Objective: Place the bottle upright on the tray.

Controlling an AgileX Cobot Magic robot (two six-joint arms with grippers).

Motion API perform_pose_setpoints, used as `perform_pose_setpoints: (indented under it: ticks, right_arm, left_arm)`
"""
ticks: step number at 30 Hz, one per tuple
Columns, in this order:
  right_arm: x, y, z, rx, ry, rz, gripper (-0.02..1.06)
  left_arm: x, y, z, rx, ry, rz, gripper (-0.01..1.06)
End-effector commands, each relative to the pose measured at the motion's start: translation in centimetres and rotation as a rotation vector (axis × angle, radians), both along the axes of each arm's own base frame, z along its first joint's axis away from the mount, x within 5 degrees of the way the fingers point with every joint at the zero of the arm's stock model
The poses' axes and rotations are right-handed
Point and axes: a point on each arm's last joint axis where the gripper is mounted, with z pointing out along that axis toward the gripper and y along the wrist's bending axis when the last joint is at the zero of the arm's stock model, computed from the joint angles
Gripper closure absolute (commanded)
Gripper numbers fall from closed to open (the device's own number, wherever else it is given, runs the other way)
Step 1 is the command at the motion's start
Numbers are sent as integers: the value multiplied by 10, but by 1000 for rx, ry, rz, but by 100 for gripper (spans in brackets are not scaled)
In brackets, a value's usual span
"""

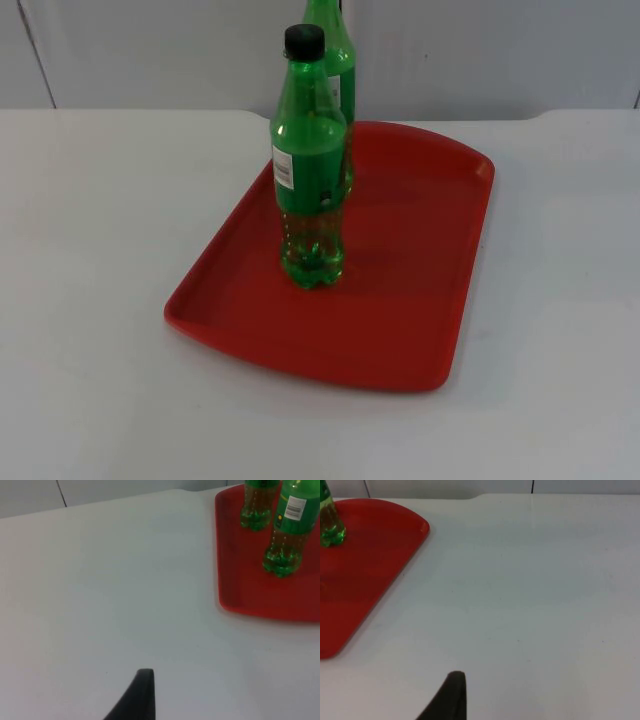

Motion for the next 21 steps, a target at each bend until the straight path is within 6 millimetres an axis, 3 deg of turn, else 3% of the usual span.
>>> perform_pose_setpoints:
  ticks: [1,21]
  right_arm:
    - [0,0,0,2,-6,-4,0]
    - [0,0,0,2,-6,-4,0]
  left_arm:
    - [0,0,-1,5,-3,26,0]
    - [0,-1,-1,6,-2,242,0]
